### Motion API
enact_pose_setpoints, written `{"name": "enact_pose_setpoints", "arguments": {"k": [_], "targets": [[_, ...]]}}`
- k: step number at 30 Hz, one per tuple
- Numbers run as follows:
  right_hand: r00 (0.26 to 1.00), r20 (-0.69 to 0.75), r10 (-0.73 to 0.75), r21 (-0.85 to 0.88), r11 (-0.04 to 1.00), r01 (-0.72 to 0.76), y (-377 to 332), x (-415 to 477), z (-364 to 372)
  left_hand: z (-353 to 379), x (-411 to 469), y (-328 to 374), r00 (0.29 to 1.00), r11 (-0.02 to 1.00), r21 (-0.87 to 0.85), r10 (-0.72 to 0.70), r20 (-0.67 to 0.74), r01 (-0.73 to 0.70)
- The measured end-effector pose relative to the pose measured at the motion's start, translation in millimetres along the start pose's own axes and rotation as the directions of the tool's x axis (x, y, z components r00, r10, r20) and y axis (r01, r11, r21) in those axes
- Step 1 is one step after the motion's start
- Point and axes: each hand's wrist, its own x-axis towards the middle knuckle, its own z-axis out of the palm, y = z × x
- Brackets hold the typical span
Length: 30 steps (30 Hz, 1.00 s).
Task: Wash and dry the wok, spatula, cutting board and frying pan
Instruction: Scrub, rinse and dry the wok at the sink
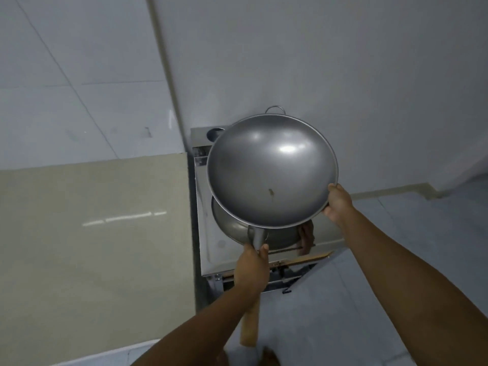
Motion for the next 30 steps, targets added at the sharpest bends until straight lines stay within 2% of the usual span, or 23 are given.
{"name": "enact_pose_setpoints", "arguments": {"k": [8,12,18,24,30], "targets": [[0.993,0.119,0.016,-0.21,0.978,0.01,-28,32,5,37,-10,44,0.989,0.963,-0.227,-0.143,0.031,0.146],[0.991,0.119,-0.057,-0.314,0.945,0.092,-20,32,13,40,-5,62,0.974,0.907,-0.358,-0.227,0.03,0.222],[0.977,0.134,-0.167,-0.458,0.863,0.211,-2,-1,17,45,-1,65,0.968,0.871,-0.437,-0.251,0.0,0.226],[0.972,0.148,-0.182,-0.482,0.845,0.232,0,10,14,43,-5,62,0.978,0.844,-0.497,-0.195,0.069,0.203],[0.971,0.188,-0.148,-0.478,0.849,0.222,-3,8,12,35,-10,50,0.996,0.928,-0.365,-0.062,0.058,0.079]]}}
